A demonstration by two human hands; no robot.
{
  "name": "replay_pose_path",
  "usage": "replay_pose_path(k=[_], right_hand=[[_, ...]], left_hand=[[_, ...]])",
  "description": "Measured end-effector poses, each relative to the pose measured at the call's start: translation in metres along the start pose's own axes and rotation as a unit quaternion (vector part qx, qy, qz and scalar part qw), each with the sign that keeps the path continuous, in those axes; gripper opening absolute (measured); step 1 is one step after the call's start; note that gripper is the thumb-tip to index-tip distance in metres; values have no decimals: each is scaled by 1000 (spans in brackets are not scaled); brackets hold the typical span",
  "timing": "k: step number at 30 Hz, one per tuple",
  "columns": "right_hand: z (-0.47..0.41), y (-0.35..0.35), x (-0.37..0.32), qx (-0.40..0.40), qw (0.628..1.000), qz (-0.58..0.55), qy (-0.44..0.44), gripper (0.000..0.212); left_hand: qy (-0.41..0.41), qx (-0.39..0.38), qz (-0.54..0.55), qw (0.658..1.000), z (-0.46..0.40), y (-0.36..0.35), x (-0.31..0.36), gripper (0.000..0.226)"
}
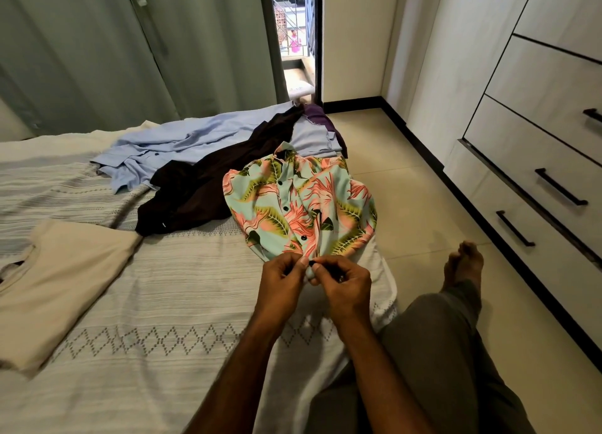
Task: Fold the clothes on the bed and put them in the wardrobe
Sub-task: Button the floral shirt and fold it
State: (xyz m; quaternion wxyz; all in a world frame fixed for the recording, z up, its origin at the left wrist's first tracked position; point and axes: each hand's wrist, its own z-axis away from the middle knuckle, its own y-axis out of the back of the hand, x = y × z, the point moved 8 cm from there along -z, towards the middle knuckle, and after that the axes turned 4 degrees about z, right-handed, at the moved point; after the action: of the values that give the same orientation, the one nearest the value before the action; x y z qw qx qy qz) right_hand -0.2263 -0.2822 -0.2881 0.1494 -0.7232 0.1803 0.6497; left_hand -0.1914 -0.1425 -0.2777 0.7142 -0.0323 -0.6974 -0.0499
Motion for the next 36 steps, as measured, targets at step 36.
replay_pose_path(k=[36], right_hand=[[-15, 26, -10, 28, 999, 36, 23, 21]], left_hand=[[-119, -133, -147, 973, -39, 23, 30, 13]])
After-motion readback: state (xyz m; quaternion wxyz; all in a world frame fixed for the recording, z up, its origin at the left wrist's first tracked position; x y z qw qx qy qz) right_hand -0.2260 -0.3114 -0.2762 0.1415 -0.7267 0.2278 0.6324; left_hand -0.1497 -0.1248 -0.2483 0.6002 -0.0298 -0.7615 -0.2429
